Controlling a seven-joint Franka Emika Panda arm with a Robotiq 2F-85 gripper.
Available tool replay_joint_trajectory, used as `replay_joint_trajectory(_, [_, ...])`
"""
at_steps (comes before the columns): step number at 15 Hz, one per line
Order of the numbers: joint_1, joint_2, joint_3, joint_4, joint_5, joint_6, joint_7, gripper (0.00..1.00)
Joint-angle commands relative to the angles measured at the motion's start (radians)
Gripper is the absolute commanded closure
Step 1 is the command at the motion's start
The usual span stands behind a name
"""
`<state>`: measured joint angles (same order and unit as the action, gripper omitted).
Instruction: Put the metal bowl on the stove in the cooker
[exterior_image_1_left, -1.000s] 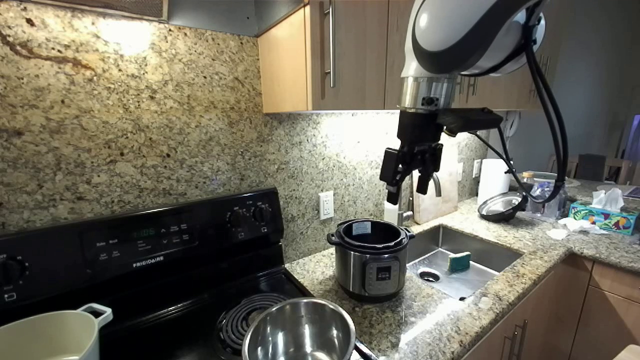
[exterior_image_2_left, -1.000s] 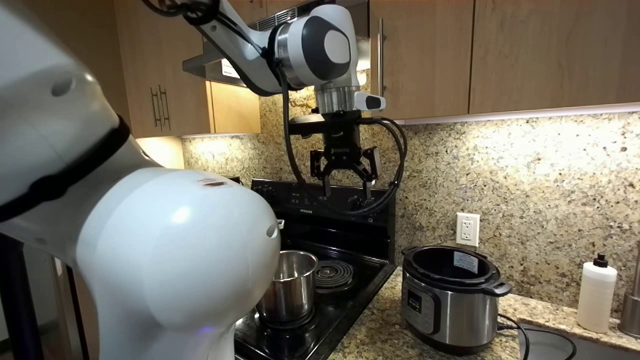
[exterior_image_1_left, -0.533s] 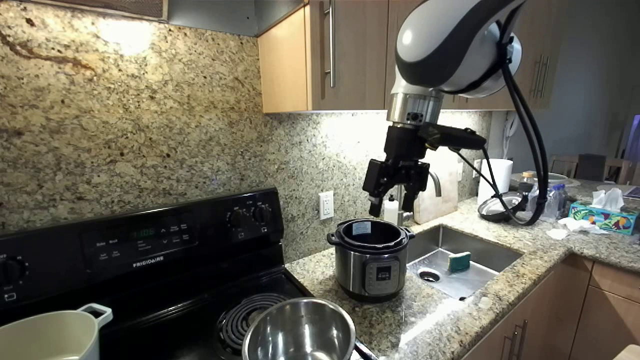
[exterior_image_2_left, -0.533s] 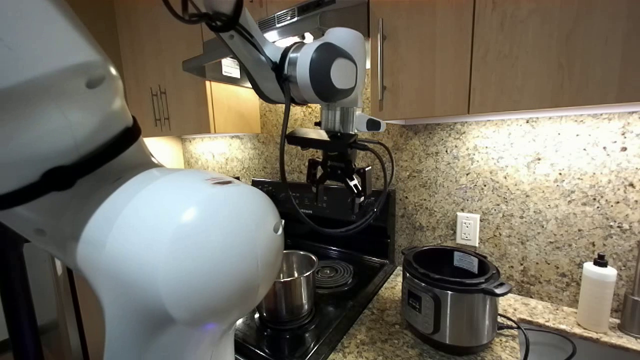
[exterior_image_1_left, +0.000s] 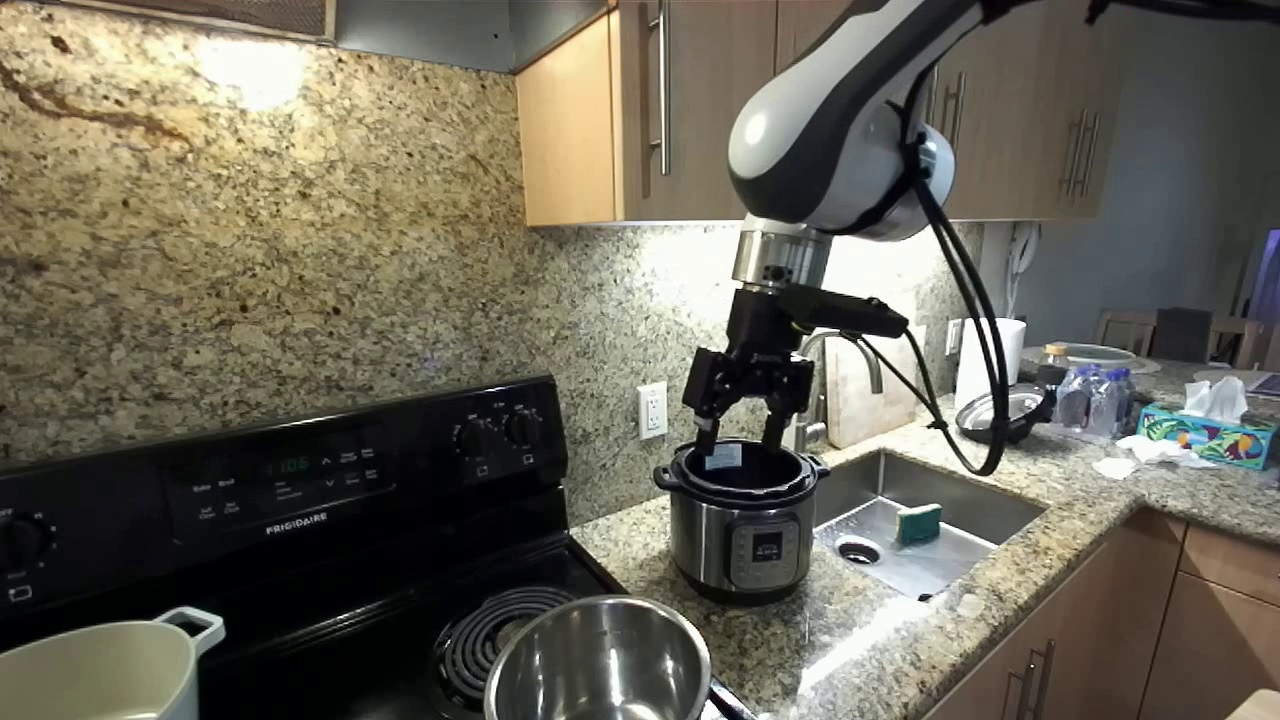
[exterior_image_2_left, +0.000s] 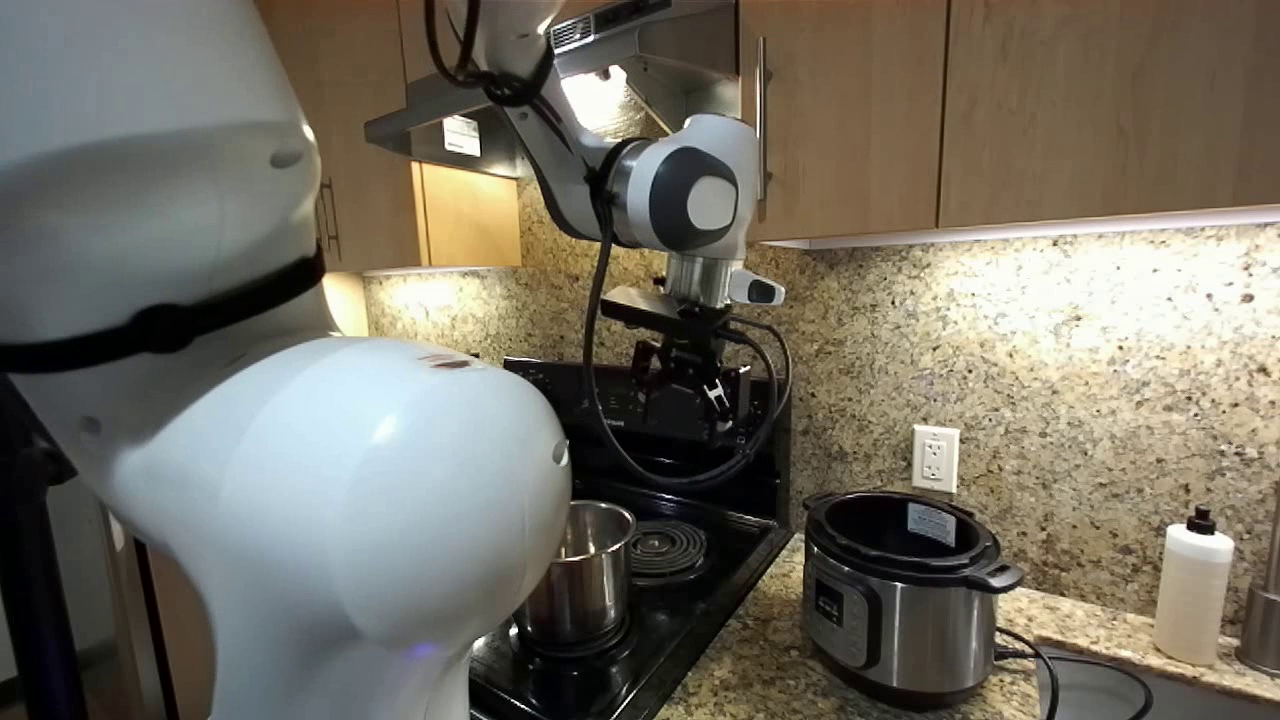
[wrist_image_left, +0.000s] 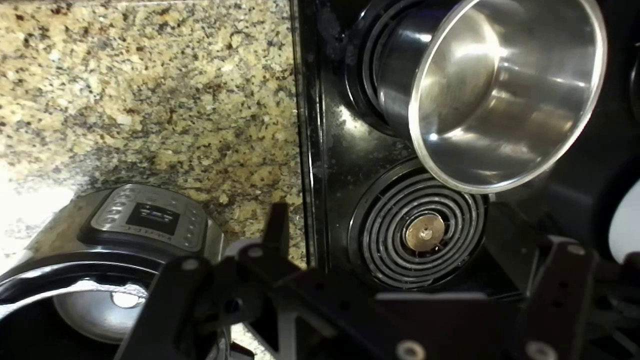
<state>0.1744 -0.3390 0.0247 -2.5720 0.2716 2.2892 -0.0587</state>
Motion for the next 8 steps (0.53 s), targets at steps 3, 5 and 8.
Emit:
replay_joint_trajectory(3, [-0.012,0.203,0.082,0.102,-0.032,0.025,0.132,0.0])
replay_joint_trajectory(5, [-0.013,0.262,0.098,0.114,-0.035,0.042,0.179,0.0])
replay_joint_trajectory(8, [-0.005,0.322,0.107,0.124,-0.004,0.076,0.188,0.0])
